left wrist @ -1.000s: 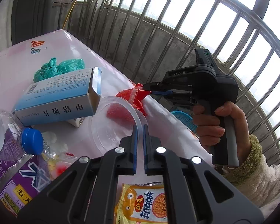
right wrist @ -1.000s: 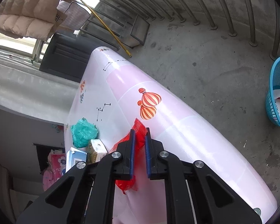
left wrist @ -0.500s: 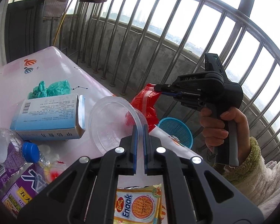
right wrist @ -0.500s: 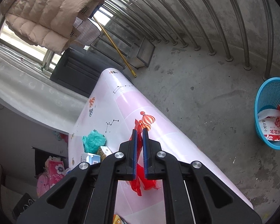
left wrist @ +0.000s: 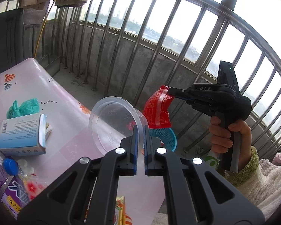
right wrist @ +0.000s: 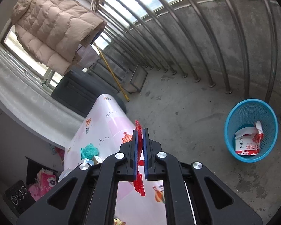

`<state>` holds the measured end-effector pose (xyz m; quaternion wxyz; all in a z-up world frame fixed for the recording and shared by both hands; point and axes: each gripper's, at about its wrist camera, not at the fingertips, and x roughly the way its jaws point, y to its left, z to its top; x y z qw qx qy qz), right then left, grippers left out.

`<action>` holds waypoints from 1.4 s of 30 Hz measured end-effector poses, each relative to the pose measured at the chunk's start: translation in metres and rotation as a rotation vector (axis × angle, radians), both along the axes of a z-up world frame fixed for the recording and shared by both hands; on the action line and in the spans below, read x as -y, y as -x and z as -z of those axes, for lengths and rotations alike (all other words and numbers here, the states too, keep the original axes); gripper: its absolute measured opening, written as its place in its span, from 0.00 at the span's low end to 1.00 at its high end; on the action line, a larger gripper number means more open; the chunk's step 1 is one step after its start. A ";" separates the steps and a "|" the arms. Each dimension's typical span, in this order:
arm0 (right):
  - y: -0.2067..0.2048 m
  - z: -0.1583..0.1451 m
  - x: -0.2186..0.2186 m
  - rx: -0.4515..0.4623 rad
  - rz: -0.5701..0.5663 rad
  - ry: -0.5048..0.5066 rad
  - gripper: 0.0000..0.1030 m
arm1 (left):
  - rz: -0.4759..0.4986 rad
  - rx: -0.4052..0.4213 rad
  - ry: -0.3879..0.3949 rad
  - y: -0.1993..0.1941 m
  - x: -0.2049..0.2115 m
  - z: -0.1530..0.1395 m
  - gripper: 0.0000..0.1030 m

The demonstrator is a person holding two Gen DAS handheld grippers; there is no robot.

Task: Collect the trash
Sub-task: 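Lift the red wrapper with the right tool and carry it over the basket, then open the right tool to drop the red wrapper into the basket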

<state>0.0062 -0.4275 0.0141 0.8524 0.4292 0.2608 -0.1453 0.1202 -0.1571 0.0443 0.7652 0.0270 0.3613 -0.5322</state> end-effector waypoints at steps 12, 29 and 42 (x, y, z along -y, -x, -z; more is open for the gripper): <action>0.094 0.043 0.086 -0.122 0.346 0.061 0.05 | 0.226 -0.134 -0.164 0.016 0.161 0.033 0.03; 0.077 0.183 0.191 -0.344 0.436 -0.082 0.22 | 0.355 -0.117 -0.478 0.026 0.363 0.161 0.31; 0.083 0.179 0.181 -0.323 0.438 -0.045 0.46 | 0.262 -0.070 -0.378 0.011 0.344 0.125 0.39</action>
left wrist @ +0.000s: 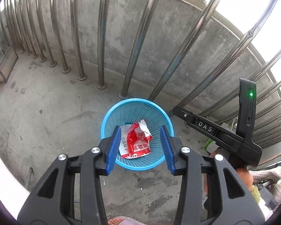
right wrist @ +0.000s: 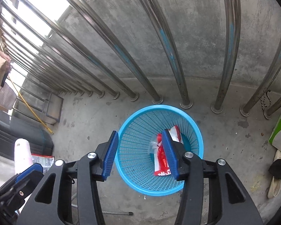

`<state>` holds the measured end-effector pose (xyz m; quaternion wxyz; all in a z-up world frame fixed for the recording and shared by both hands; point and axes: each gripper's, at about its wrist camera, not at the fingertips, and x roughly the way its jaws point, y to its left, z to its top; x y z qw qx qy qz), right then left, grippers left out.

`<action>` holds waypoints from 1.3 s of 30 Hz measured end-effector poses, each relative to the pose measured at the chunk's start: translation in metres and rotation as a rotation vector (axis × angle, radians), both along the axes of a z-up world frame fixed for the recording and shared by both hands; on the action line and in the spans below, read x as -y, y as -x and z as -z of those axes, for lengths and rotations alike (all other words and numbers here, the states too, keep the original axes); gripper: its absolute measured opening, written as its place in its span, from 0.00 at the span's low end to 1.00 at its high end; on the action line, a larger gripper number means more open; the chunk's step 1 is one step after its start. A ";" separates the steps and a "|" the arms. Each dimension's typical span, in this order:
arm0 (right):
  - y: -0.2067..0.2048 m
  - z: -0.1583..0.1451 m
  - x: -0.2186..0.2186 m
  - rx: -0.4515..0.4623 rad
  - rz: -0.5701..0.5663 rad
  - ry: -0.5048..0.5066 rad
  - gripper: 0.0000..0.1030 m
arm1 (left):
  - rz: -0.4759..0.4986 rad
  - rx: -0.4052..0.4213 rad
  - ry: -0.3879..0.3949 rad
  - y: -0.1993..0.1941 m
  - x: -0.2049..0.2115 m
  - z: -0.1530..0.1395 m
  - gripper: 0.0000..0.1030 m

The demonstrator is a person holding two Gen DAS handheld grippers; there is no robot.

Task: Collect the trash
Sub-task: 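Open the right tool to drop the red wrapper into the basket, then move the right tool to the yellow Enaak packet and close on its edge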

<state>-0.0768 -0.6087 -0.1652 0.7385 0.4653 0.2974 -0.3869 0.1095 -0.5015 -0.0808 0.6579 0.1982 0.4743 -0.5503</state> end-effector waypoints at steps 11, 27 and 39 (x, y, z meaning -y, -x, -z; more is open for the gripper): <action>-0.033 -0.085 -0.089 0.126 -0.321 0.075 0.46 | -0.132 0.183 0.110 -0.023 -0.169 -0.111 0.40; -0.078 -0.120 -0.292 0.188 -0.968 -0.190 0.46 | -0.559 0.065 0.201 0.012 -0.453 -0.083 0.17; -0.092 -0.097 -0.349 0.088 -1.023 -0.283 0.37 | -0.572 -0.020 0.137 0.033 -0.458 -0.019 0.00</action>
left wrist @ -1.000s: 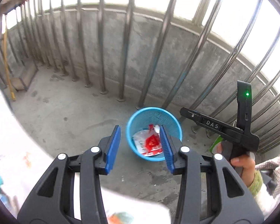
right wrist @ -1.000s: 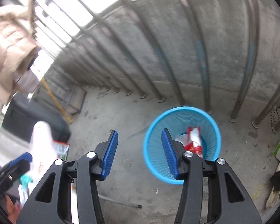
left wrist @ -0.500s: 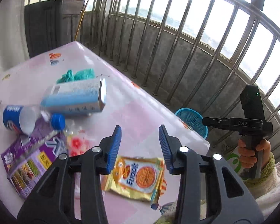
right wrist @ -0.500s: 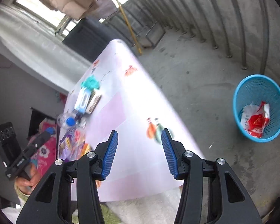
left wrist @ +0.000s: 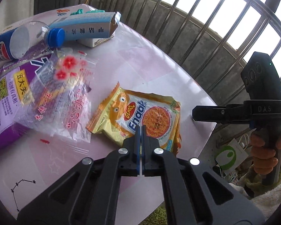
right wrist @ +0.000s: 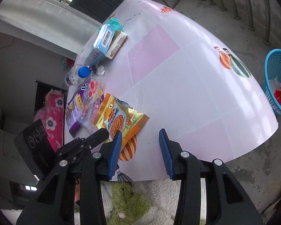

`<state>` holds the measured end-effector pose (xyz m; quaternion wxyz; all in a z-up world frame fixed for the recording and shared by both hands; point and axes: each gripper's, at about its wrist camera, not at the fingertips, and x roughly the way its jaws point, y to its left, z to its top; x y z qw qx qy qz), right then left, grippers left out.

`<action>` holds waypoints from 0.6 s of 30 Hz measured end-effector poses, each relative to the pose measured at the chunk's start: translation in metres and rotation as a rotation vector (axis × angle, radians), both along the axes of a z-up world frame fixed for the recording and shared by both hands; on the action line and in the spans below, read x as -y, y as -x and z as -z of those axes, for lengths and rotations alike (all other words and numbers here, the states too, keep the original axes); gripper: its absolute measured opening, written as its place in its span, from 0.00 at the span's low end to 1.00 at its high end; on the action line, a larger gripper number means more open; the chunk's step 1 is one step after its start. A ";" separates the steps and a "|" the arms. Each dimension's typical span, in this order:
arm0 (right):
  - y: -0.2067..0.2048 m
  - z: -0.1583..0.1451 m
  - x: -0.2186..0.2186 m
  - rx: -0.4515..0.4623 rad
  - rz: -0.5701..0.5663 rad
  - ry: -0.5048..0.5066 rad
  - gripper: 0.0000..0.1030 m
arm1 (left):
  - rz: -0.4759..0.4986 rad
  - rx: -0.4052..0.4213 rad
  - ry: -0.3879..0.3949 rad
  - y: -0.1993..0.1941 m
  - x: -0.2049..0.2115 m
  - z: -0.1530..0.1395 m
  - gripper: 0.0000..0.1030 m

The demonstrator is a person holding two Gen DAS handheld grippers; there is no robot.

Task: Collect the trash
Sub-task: 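Move the right tool to the yellow Enaak packet and close on its edge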

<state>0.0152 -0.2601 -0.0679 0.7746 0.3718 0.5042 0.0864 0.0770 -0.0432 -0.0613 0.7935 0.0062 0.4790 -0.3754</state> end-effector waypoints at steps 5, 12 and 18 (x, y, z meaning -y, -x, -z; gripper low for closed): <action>-0.015 0.005 -0.010 -0.018 -0.002 0.007 0.30 | -0.015 -0.054 0.057 -0.004 -0.008 0.007 0.00; -0.030 0.007 -0.024 -0.021 -0.005 0.027 0.19 | -0.017 -0.077 0.102 -0.004 -0.013 0.010 0.00; -0.034 0.004 -0.031 -0.005 0.001 0.070 0.13 | -0.009 -0.070 0.118 -0.002 -0.017 0.013 0.00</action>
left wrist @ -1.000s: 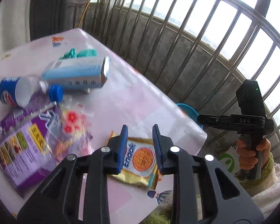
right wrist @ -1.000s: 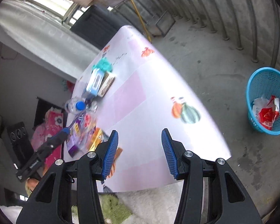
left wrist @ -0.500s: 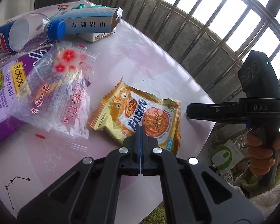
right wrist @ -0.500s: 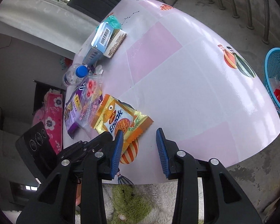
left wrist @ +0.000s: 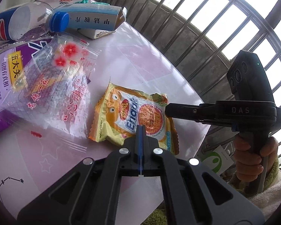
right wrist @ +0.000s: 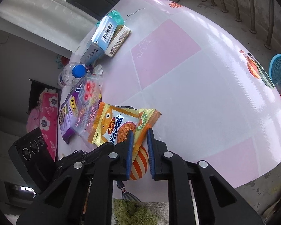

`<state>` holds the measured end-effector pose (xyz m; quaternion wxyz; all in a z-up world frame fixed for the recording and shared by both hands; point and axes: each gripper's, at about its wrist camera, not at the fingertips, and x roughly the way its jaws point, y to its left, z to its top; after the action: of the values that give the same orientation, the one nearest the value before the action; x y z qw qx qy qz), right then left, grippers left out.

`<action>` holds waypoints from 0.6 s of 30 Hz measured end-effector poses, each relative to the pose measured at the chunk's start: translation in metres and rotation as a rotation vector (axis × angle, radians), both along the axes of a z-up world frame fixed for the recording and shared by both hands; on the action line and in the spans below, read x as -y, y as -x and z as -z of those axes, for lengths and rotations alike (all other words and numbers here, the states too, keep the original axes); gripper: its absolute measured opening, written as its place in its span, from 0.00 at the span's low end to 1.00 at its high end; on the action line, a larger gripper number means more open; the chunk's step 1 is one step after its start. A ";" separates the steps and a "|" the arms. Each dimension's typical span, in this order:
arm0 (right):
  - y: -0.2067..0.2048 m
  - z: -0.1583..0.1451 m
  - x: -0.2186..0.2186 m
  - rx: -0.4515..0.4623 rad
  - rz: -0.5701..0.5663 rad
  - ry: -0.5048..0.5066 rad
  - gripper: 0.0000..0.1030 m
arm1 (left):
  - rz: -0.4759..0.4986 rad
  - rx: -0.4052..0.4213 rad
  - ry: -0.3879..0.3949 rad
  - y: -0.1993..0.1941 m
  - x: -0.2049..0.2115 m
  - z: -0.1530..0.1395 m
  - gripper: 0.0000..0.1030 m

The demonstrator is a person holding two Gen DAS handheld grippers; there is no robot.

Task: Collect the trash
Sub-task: 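Move the right tool to the yellow Enaak packet and close on its edge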

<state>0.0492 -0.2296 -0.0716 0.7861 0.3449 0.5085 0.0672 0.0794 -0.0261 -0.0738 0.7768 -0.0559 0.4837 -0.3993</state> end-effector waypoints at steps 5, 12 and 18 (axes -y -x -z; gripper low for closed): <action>-0.003 -0.006 0.003 0.025 0.010 0.048 0.07 | -0.010 0.043 0.027 0.000 -0.013 -0.010 0.00; -0.008 -0.010 0.023 0.035 0.062 0.074 0.07 | -0.173 0.202 0.023 -0.009 -0.060 -0.052 0.00; -0.014 -0.016 0.029 0.072 0.081 0.075 0.07 | -0.314 0.227 -0.125 -0.034 -0.087 -0.054 0.10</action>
<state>0.0627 -0.2589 -0.0557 0.8184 0.3329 0.4675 0.0286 0.1133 0.0604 -0.0201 0.8810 -0.0371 0.4024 -0.2461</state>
